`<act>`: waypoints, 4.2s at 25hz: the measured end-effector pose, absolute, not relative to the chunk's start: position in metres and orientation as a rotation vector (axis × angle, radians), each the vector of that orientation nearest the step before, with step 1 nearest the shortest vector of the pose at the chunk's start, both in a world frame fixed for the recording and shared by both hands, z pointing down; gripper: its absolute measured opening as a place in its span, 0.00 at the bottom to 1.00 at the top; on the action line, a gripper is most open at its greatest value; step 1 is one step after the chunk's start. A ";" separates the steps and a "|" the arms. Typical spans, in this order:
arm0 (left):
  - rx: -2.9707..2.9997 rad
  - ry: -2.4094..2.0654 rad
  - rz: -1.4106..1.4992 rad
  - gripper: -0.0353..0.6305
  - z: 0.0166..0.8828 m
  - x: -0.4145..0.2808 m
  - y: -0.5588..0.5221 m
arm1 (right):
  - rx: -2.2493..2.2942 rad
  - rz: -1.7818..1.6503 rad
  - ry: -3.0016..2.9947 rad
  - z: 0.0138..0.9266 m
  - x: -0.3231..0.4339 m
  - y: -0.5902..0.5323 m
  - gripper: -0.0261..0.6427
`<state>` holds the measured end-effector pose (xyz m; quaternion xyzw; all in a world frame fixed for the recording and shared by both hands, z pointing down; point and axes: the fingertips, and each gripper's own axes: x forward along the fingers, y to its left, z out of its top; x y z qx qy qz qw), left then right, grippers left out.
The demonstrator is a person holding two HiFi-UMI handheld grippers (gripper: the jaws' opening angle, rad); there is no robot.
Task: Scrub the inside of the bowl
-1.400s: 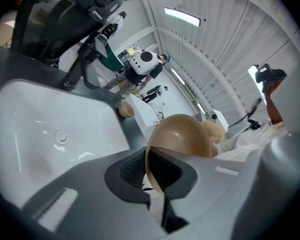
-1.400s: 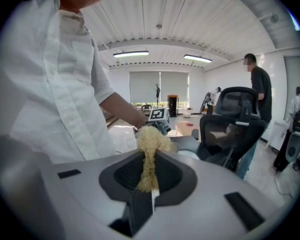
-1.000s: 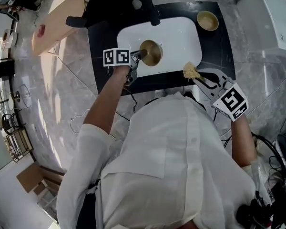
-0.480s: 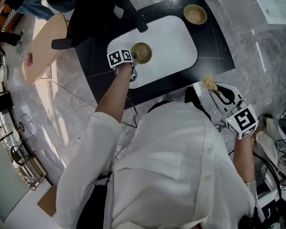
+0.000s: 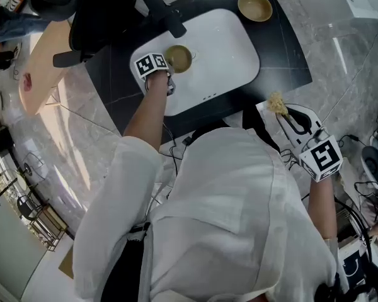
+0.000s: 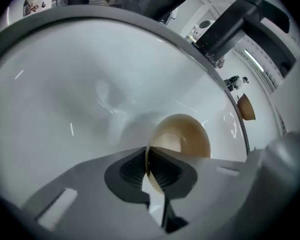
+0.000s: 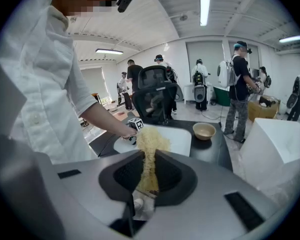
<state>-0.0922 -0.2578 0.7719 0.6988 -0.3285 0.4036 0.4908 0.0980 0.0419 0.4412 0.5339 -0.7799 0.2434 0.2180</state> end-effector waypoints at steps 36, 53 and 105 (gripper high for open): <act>1.890 -0.772 0.910 0.17 0.708 -0.096 -0.253 | 1.239 0.610 -2.329 0.446 0.078 -0.008 0.11; 2.377 -0.396 0.503 0.06 0.476 -0.041 -0.099 | 0.929 0.486 -2.538 0.418 0.042 -0.037 0.11; 2.644 -0.147 0.347 0.06 0.390 -0.117 -0.009 | 0.843 0.306 -2.588 0.391 -0.097 0.004 0.11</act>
